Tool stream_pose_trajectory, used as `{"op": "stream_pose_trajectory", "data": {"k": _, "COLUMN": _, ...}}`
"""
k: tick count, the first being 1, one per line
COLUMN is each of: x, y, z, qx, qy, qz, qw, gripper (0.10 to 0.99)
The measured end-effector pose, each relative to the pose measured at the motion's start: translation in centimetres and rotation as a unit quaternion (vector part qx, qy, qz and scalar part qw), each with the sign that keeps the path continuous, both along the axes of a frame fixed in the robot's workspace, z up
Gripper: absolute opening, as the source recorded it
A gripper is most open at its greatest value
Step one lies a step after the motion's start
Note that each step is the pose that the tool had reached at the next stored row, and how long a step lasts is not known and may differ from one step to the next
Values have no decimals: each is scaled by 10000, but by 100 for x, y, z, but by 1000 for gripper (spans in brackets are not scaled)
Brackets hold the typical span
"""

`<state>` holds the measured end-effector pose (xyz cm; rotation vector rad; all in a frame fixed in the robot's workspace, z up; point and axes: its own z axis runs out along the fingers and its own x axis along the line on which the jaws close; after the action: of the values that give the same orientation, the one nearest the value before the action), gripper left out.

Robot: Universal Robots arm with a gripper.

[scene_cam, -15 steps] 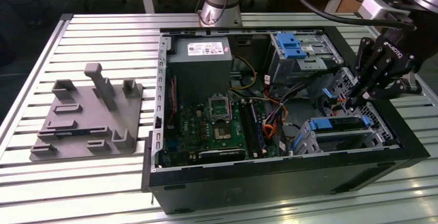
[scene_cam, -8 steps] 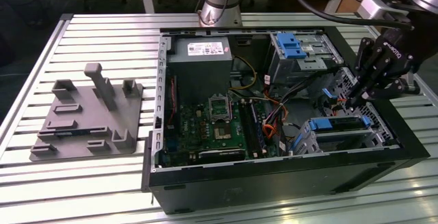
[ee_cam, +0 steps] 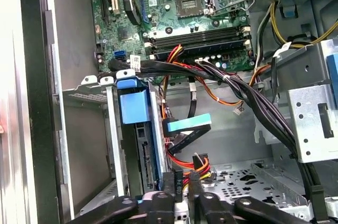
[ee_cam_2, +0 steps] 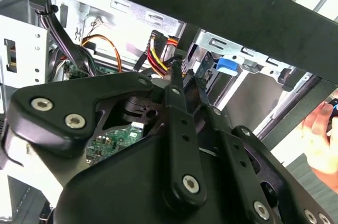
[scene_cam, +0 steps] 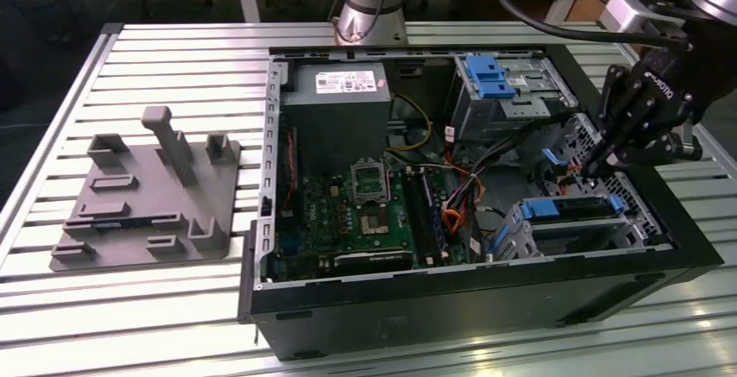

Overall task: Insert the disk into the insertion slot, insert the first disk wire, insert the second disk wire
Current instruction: 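Insert the first disk wire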

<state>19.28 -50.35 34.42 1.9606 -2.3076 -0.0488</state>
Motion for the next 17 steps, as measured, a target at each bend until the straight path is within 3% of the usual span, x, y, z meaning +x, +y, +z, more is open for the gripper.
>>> {"op": "stream_pose_trajectory", "data": {"k": 1, "x": 0, "y": 0, "z": -2, "qx": 0, "qy": 0, "qz": -1, "qw": 10000, "gripper": 176}}
{"op": "stream_pose_trajectory", "data": {"k": 11, "x": 0, "y": 1, "z": -11, "qx": -11, "qy": 1, "qz": -8, "qw": 10000, "gripper": 165}}
{"op": "stream_pose_trajectory", "data": {"k": 17, "x": -10, "y": 0, "z": -9, "qx": -178, "qy": -1, "qz": 259, "qw": 9995, "gripper": 165}}
